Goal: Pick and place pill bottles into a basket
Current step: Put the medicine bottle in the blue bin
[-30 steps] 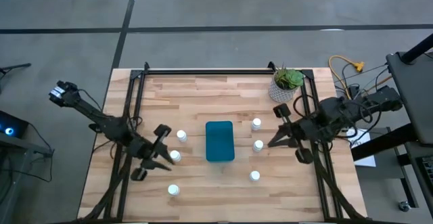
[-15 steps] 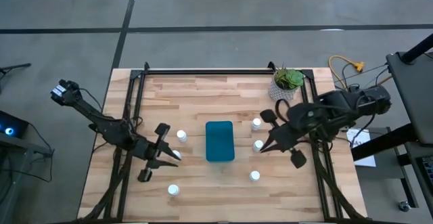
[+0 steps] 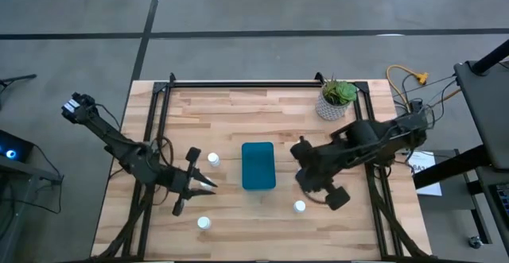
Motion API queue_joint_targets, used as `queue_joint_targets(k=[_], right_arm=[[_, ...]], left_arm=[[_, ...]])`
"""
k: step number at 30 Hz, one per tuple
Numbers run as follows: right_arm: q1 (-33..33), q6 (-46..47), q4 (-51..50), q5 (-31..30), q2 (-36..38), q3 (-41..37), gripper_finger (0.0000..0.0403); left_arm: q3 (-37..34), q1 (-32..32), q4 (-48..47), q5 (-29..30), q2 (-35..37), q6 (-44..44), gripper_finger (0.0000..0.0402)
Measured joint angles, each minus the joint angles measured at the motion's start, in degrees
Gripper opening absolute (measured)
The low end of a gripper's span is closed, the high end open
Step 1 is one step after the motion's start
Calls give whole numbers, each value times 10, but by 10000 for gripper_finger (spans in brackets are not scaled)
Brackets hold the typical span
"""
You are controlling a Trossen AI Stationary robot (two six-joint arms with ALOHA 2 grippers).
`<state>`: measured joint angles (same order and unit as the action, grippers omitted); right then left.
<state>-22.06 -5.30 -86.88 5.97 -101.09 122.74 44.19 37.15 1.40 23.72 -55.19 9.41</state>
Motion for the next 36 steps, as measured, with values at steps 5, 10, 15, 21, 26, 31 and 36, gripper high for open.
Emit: queue_joint_targets(k=[5, 10, 15, 21, 26, 31, 36], right_arm=[[1, 7, -32, -2, -49, 16, 9], [-5, 8, -32, 0, -74, -3, 11], [-7, 9, -32, 0, -79, -20, 43], [-7, 9, -32, 0, -74, -38, 110], [-13, 23, -32, 0, -76, -57, 159], [-20, 29, -30, 0, -77, -86, 195], [-25, 60, -19, -2, -77, -113, 211]], left_arm=[[12, 1, -5, 6, -6, 0, 70], [9, 1, -11, 7, -5, 0, 70], [9, 2, -11, 7, -5, -1, 70], [9, 1, -11, 7, -5, -1, 70], [9, 1, -11, 7, -6, -1, 70], [8, 1, -11, 7, -5, -1, 70], [7, 1, -11, 7, -5, -2, 70]])
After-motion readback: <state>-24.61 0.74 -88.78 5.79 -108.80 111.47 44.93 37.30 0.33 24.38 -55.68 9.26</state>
